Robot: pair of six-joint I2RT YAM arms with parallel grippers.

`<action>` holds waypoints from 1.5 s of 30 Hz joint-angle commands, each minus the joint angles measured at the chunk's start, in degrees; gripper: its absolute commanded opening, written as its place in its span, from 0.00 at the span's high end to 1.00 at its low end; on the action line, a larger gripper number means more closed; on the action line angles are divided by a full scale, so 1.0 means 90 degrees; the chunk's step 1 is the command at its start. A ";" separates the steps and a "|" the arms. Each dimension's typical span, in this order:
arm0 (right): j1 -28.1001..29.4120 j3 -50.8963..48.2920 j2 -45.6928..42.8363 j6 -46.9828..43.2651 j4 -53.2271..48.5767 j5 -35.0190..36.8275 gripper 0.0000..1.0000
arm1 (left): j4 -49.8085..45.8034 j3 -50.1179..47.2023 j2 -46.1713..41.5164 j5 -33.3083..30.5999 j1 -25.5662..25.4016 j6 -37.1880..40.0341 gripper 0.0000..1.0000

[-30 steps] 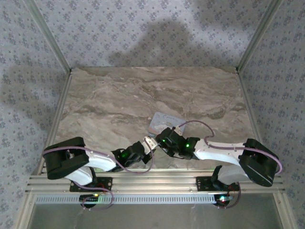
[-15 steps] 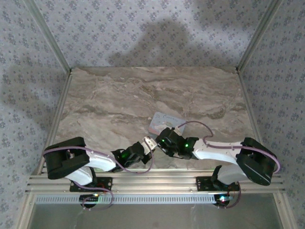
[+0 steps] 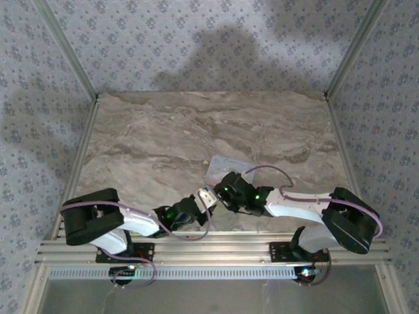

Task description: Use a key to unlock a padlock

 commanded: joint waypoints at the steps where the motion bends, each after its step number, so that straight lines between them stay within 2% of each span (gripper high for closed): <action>1: -0.0048 0.0178 0.0190 0.0057 -0.0094 -0.0163 0.67 | 0.0794 0.0061 0.0040 0.0335 -0.0097 0.0109 1.00; 5: -0.0062 0.0237 0.0259 0.0054 -0.0154 -0.0193 0.82 | 0.0777 0.0092 0.0094 0.0361 -0.0096 0.0135 1.00; 12: -0.0050 0.0492 0.0094 -0.0276 -0.0876 -0.0034 1.00 | 0.0666 0.0094 0.0149 0.0322 -0.0096 0.0151 1.00; 13: -0.0049 0.0502 0.0054 -0.0325 -0.0960 -0.0011 1.00 | 0.0640 0.0086 0.0140 0.0320 -0.0096 0.0143 0.99; 16: -0.0110 0.0450 -0.0080 -0.0607 -0.1136 -0.0062 1.00 | 0.0544 0.0055 0.0047 0.0305 -0.0097 0.0101 0.83; 18: -0.0314 0.0407 -0.0153 -0.1056 -0.1239 -0.0424 1.00 | 0.0359 0.0046 -0.0066 0.0296 -0.0097 0.0055 0.73; 20: -0.0645 0.0485 -0.0180 -0.1665 -0.1534 -0.0850 1.00 | 0.0255 0.0000 -0.0174 0.0279 -0.0103 -0.0009 0.69; 24: -0.1292 0.0983 -0.0153 -0.2920 -0.2922 -0.1244 1.00 | 0.0183 -0.0164 -0.0353 0.0167 -0.0096 -0.0155 0.67; 27: -0.1735 0.1052 -0.0247 -0.3412 -0.3272 -0.1289 1.00 | 0.0036 -0.0170 -0.0435 0.0121 -0.0096 -0.0193 0.67; 35: -0.2597 0.0442 -0.0653 -0.3608 -0.2462 -0.1342 1.00 | -0.0019 -0.0189 -0.0409 0.0070 -0.0096 -0.0261 0.68; 40: -0.2722 -0.0187 -0.0702 -0.3228 -0.1474 -0.1471 1.00 | -0.0019 -0.0213 -0.0380 0.0017 -0.0096 -0.0296 0.68; 45: -0.2740 -0.0499 -0.0883 -0.2860 -0.1296 -0.1220 1.00 | -0.0019 -0.0266 -0.0468 0.0000 -0.0096 -0.0325 0.68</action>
